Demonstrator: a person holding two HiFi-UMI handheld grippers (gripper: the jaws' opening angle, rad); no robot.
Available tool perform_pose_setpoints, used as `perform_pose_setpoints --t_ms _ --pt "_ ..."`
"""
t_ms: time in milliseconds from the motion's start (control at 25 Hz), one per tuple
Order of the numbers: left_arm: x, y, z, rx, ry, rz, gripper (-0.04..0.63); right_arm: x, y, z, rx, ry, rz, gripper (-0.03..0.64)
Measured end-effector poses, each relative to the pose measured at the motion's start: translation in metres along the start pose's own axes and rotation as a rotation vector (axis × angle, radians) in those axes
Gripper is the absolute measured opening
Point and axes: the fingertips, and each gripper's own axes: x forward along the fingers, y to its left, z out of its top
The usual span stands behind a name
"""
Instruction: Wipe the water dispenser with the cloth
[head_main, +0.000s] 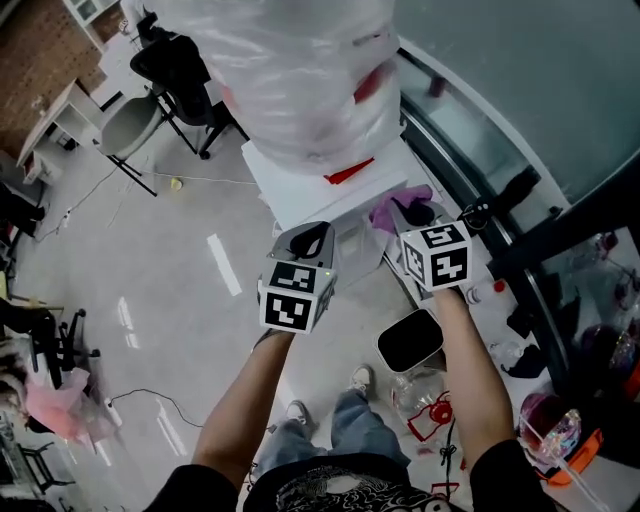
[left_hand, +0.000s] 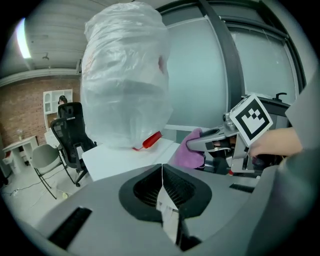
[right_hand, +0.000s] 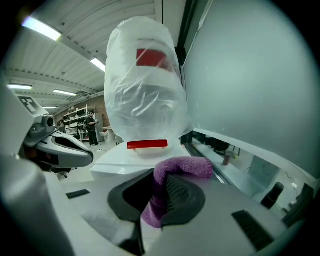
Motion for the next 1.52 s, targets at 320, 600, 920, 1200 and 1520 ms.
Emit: perform_pose_setpoints --t_ms 320,600,920,1200,1520 --pt "0.018 0.0 -0.026 -0.002 0.008 -0.003 0.028 0.034 -0.003 -0.008 -0.012 -0.025 0.037 0.041" --pt "0.028 -0.008 -0.053 0.012 -0.025 -0.037 0.028 0.038 -0.008 -0.023 0.016 -0.099 -0.002 0.041" --pt "0.048 -0.014 -0.1 0.048 -0.062 -0.068 0.028 0.054 -0.006 -0.062 0.029 -0.155 -0.047 0.041" --pt "0.072 -0.022 -0.143 0.083 -0.093 -0.092 0.028 0.072 -0.011 -0.096 0.023 -0.213 -0.078 0.041" --pt "0.101 -0.016 -0.197 0.09 -0.158 -0.072 0.028 0.096 -0.015 -0.154 0.005 -0.244 -0.101 0.041"
